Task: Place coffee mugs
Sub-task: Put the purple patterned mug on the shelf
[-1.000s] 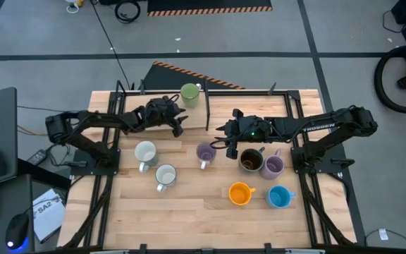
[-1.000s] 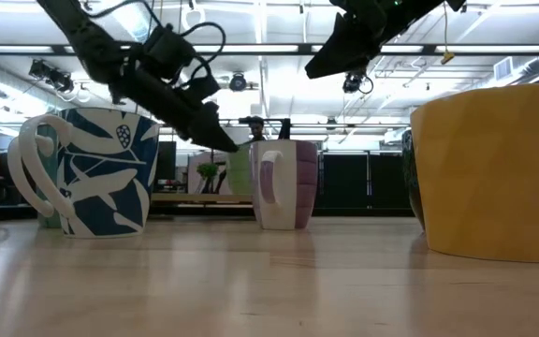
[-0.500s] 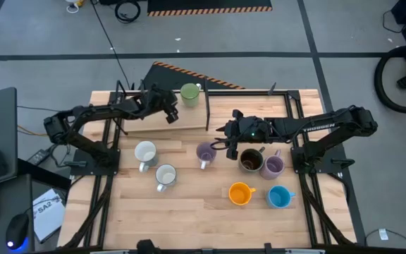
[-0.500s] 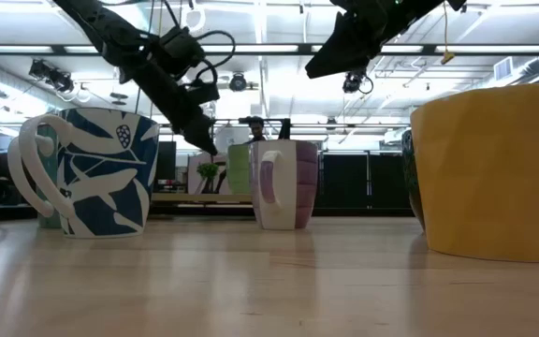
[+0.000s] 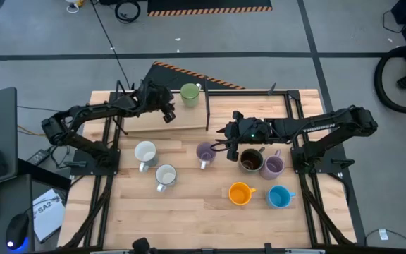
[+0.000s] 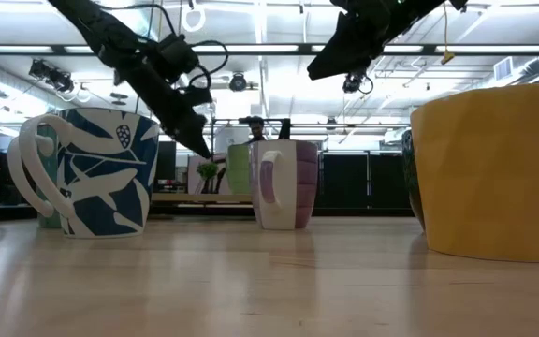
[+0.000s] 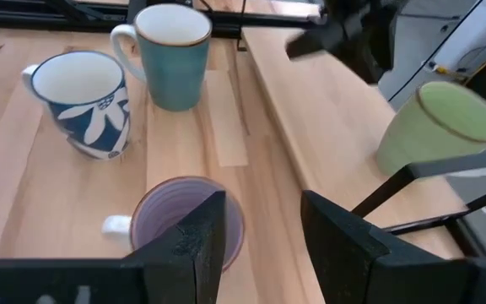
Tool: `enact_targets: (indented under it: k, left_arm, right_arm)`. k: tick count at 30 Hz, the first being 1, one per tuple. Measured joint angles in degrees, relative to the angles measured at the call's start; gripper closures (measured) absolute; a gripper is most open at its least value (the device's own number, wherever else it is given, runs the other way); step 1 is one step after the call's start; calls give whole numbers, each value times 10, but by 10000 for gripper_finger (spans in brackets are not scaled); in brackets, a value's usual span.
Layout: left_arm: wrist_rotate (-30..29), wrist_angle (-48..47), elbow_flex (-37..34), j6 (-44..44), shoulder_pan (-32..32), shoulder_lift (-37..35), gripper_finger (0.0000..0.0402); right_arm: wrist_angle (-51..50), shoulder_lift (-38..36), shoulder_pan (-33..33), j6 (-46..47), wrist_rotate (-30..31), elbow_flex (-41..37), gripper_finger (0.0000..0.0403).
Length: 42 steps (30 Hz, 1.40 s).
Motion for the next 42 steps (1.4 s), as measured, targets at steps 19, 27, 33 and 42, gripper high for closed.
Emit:
enact_targets:
  k: [19, 27, 33, 42]
  left_arm:
    - [212, -179, 1, -117, -150, -125, 251]
    - [139, -237, 0, -185, -246, -184, 251]
    - [129, -311, 1, -294, -273, -228, 251]
    - [108, -422, 1, -420, -326, -246, 251]
  right_arm:
    - [-33, 6, 5, 24, -21, 0, 245]
    - [-3, 6, 5, -30, -22, 0, 245]
    - [24, 6, 5, -60, -18, 0, 245]
    - [38, 6, -2, -84, -18, 0, 245]
